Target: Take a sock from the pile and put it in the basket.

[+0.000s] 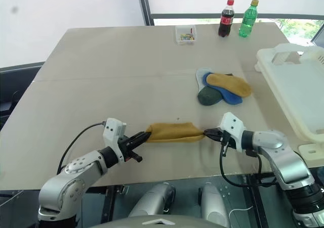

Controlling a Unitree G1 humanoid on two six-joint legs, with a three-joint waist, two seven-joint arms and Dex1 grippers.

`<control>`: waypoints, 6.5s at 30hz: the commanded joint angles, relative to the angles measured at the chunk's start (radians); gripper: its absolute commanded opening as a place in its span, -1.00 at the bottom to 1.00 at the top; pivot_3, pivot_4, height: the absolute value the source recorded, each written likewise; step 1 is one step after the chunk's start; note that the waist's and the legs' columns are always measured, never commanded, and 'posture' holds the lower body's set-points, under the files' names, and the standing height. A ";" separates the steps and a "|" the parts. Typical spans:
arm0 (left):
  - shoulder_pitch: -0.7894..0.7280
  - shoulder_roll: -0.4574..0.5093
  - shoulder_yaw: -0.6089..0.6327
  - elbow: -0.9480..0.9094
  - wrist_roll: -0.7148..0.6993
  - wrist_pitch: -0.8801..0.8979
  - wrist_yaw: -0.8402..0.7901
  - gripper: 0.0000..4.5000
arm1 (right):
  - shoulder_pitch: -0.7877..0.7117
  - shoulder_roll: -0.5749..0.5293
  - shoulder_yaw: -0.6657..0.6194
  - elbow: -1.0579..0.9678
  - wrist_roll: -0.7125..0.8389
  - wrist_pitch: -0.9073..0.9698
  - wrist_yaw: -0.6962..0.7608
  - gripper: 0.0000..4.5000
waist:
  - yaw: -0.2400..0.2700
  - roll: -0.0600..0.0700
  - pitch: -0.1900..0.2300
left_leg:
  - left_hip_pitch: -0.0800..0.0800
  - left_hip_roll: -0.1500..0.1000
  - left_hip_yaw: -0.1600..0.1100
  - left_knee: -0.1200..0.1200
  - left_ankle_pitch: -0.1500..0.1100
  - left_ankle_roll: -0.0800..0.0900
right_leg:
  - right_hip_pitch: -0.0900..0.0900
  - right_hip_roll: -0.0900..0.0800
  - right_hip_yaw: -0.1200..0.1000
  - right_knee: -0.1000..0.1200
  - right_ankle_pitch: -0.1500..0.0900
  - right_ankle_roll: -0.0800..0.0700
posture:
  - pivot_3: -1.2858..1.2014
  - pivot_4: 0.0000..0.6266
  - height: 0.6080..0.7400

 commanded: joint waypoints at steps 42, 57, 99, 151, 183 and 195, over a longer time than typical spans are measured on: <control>-0.404 0.152 -0.073 0.226 -0.179 -0.261 -0.399 0.22 | -0.285 0.117 -0.149 0.311 -0.274 0.022 -0.471 0.98 | -0.007 0.001 0.000 | 0.000 0.000 0.003 -0.006 0.000 -0.001 | -0.004 0.001 0.003 -0.001 0.000 -0.001 | 0.03 -0.52 0.83; -0.359 0.168 -0.068 0.167 -0.169 -0.298 -0.400 0.22 | -0.385 0.126 -0.120 0.528 -0.332 -0.110 -0.451 -0.20 | -0.010 0.001 0.000 | 0.000 0.000 0.006 -0.007 0.001 0.000 | -0.005 0.001 0.006 -0.001 0.000 -0.001 | 0.03 -0.52 0.83; -0.288 0.174 -0.067 0.163 -0.144 -0.359 -0.372 0.22 | -0.261 0.190 -0.108 0.260 -0.076 0.028 -0.210 -0.94 | -0.013 0.002 0.000 | 0.000 0.001 0.007 -0.007 0.000 0.000 | -0.006 0.001 0.007 -0.001 0.001 -0.001 | 0.03 -0.52 0.83; -0.258 0.230 -0.011 0.168 -0.154 -0.356 -0.364 0.22 | -0.227 0.333 0.070 -0.017 -0.200 0.244 -0.411 -0.97 | -0.029 0.002 0.000 | 0.000 0.001 0.010 -0.012 0.001 0.000 | -0.010 0.002 0.010 0.000 0.001 -0.001 | 0.03 -0.52 0.83; -0.248 0.241 -0.020 0.161 -0.146 -0.356 -0.368 0.22 | -0.165 0.220 0.093 0.121 -0.206 0.041 -0.298 -0.94 | -0.029 0.001 -0.001 | 0.001 0.002 0.011 -0.012 0.001 0.000 | -0.009 0.002 0.010 0.000 0.001 -0.001 | 0.03 -0.52 0.83; -0.232 0.250 0.007 0.158 -0.161 -0.347 -0.360 0.22 | -0.331 0.380 0.177 0.209 -0.187 -0.066 -0.220 -0.94 | -0.031 0.001 -0.001 | 0.001 0.002 0.011 -0.012 0.001 -0.001 | -0.009 0.002 0.010 0.000 0.001 -0.001 | 0.03 -0.52 0.83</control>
